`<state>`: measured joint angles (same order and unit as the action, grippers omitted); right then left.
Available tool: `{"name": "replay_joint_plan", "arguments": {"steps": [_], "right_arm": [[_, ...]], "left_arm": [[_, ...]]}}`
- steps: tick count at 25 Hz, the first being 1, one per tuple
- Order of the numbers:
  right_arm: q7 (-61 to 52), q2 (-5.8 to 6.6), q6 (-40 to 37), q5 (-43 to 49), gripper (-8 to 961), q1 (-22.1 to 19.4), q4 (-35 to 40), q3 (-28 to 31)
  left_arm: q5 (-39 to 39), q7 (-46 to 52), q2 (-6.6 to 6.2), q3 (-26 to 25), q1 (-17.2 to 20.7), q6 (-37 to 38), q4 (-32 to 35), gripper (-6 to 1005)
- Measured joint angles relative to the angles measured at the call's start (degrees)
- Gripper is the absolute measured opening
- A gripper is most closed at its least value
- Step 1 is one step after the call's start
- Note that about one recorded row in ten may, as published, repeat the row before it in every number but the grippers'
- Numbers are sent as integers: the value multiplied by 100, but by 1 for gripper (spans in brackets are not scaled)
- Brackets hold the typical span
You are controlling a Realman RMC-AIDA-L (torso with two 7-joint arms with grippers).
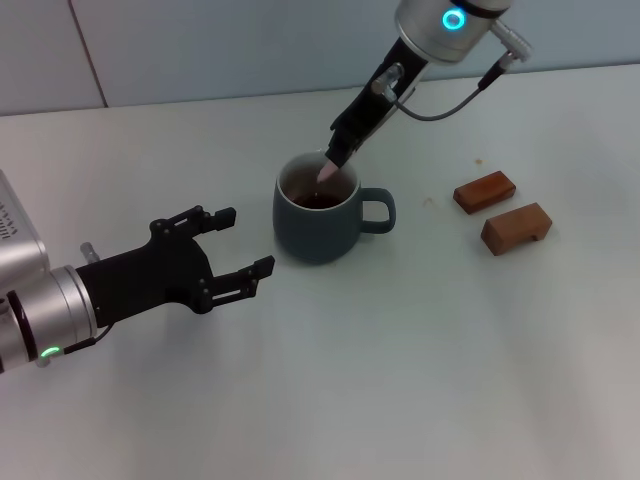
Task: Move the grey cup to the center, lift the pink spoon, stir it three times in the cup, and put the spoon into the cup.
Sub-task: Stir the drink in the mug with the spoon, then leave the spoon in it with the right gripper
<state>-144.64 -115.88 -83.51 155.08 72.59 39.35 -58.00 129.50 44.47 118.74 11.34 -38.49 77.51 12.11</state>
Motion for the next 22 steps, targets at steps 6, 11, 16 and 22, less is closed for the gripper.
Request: {"name": "replay_joint_plan", "arguments": {"steps": [6, 11, 16, 22], "right_arm": [[1, 95, 12, 161, 114, 5, -45, 1], [33, 62, -328, 158, 114, 4, -33, 1], [143, -106, -167, 109, 114, 54, -20, -1], [137, -59, 188, 193, 115, 63, -65, 0]], "left_arm": [[4, 0, 0, 52, 10, 1, -7, 813], [4, 0, 0, 92, 14, 1, -8, 813], [4, 0, 0, 91, 17, 0, -7, 813], [4, 0, 0, 87, 27, 0, -12, 813]]}}
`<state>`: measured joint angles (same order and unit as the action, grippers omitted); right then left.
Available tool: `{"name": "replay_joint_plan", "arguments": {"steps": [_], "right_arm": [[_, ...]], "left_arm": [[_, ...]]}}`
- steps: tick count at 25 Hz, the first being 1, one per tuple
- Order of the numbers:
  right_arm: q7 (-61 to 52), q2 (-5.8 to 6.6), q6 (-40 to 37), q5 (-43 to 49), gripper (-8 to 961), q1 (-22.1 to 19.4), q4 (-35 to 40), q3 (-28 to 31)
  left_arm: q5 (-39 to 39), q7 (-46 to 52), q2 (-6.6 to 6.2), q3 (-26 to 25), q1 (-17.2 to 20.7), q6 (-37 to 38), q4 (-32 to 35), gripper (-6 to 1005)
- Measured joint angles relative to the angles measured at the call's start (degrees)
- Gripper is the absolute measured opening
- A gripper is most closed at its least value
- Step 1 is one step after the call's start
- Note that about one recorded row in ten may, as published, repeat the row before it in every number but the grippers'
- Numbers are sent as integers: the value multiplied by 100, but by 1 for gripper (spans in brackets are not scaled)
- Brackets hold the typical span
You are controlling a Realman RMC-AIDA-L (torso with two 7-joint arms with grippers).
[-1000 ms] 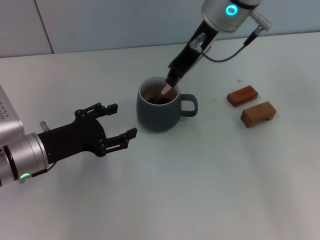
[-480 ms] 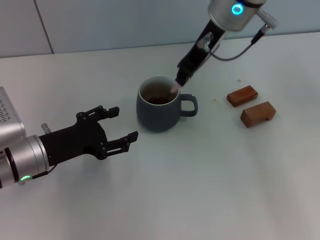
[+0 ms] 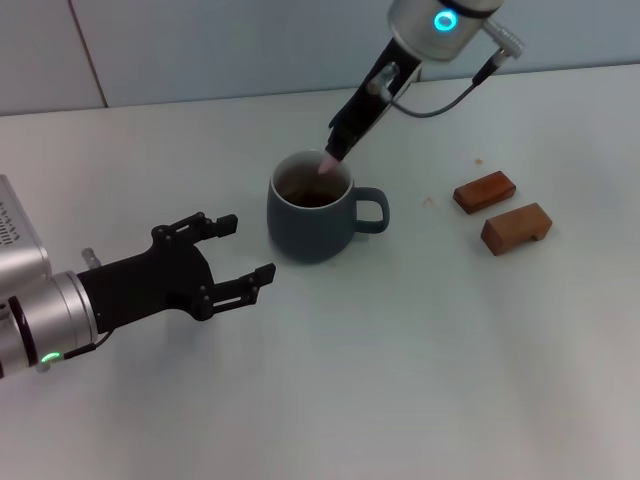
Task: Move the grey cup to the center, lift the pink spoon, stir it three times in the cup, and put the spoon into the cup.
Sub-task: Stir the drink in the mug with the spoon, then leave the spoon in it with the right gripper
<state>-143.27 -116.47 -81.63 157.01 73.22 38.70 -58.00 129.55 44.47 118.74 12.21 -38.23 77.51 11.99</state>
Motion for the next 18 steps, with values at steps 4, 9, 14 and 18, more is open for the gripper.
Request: {"name": "replay_joint_plan", "arguments": {"steps": [4, 9, 14, 18], "right_arm": [[-52, 92, -133, 126, 115, -64, -3, 9], [-38, 53, -445, 119, 116, -49, 20, 12], [-3, -91, -330, 96, 125, 15, 74, 9], [-6, -86, -15, 89, 132, 31, 80, 51]], "left_arm": [[0, 0, 0, 3, -9, 0, -4, 813], [0, 0, 7, 51, -21, 0, -4, 813], [-6, 0, 9, 63, -45, 1, -9, 813], [-10, 0, 9, 61, -51, 1, -13, 813]]}}
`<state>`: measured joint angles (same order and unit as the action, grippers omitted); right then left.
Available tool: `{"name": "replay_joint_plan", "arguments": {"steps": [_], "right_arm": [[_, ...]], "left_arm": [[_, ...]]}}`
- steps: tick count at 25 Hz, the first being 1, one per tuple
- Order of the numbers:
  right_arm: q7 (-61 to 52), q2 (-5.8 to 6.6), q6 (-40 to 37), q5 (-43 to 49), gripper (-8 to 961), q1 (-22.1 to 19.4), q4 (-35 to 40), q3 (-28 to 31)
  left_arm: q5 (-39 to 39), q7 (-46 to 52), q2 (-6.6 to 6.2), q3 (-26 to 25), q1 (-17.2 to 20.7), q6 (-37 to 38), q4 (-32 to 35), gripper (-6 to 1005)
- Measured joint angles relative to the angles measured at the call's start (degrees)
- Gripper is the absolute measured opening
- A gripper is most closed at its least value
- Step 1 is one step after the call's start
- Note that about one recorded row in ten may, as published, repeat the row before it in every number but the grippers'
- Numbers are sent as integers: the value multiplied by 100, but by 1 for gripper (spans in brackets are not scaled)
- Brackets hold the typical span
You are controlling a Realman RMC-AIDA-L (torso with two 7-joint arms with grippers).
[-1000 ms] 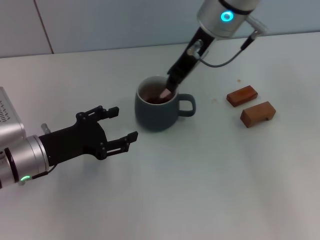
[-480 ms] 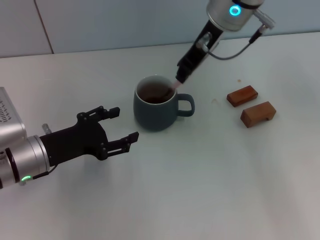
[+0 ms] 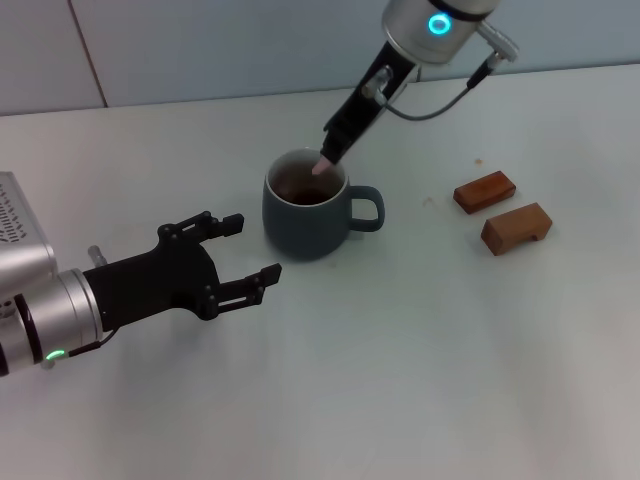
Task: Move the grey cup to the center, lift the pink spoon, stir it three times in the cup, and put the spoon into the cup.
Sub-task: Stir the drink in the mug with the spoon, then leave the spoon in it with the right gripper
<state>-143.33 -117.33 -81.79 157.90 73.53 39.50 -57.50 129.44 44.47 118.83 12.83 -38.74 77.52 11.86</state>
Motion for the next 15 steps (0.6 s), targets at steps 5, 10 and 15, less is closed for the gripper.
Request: {"name": "replay_joint_plan", "arguments": {"steps": [5, 10, 15], "right_arm": [[-33, 63, 14, 36, 141, -94, 42, 4], [-84, 4, -65, 32, 150, -194, 282, -18], [-188, -174, -166, -16, 159, -772, 1348, -368]], "left_arm": [[0, 0, 0, 0, -11, 0, 0, 813], [1, 2, 0, 0, -28, 0, 0, 813], [2, 26, 0, 0, -33, 1, 0, 813]]}}
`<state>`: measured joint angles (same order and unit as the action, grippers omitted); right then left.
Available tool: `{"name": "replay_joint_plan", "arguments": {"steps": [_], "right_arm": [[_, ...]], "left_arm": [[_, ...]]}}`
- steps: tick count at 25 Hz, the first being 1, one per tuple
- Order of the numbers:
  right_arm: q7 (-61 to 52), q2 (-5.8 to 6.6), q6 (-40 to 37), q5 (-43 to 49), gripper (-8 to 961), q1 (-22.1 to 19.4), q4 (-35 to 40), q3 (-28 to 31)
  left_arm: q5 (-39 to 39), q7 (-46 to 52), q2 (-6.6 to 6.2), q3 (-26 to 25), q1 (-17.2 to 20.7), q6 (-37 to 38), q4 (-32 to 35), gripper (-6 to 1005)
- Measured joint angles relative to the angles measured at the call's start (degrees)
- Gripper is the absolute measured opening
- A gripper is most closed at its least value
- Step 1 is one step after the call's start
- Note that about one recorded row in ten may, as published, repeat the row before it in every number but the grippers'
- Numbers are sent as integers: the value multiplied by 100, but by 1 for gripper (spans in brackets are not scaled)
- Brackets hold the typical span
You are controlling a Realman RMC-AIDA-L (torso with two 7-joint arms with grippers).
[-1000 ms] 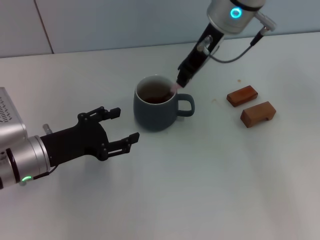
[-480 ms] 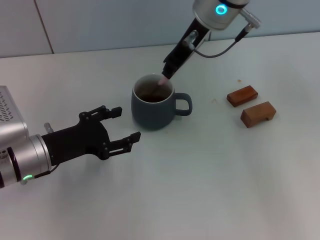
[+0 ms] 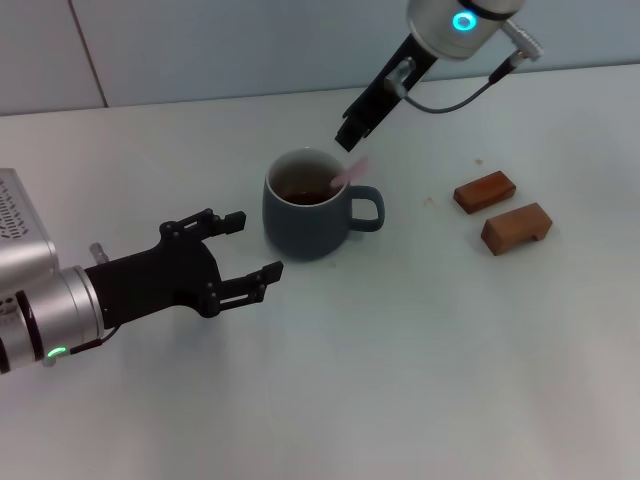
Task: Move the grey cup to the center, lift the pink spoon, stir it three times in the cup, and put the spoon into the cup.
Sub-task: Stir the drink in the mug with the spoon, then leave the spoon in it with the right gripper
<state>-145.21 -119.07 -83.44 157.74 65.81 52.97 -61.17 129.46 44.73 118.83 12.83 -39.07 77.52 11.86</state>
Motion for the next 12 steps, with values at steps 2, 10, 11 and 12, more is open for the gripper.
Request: {"name": "replay_joint_plan", "arguments": {"steps": [2, 10, 11, 12], "right_arm": [[-10, -5, -56, -79, 163, -129, 199, -82], [711, -11, -275, -1806, 389, -2248, 2595, -442], [711, -11, -275, -1806, 447, -2248, 2595, -442], [946, -10, -213, -2153, 505, -2607, 2878, -452]], "left_arm": [[-1, 7, -1, 0, 6, 0, 1, 813], [-27, 25, 0, 0, 43, -1, 11, 813], [-28, 26, 0, -2, 51, -1, 15, 813], [-30, 26, -1, -5, 56, -1, 19, 813]]}}
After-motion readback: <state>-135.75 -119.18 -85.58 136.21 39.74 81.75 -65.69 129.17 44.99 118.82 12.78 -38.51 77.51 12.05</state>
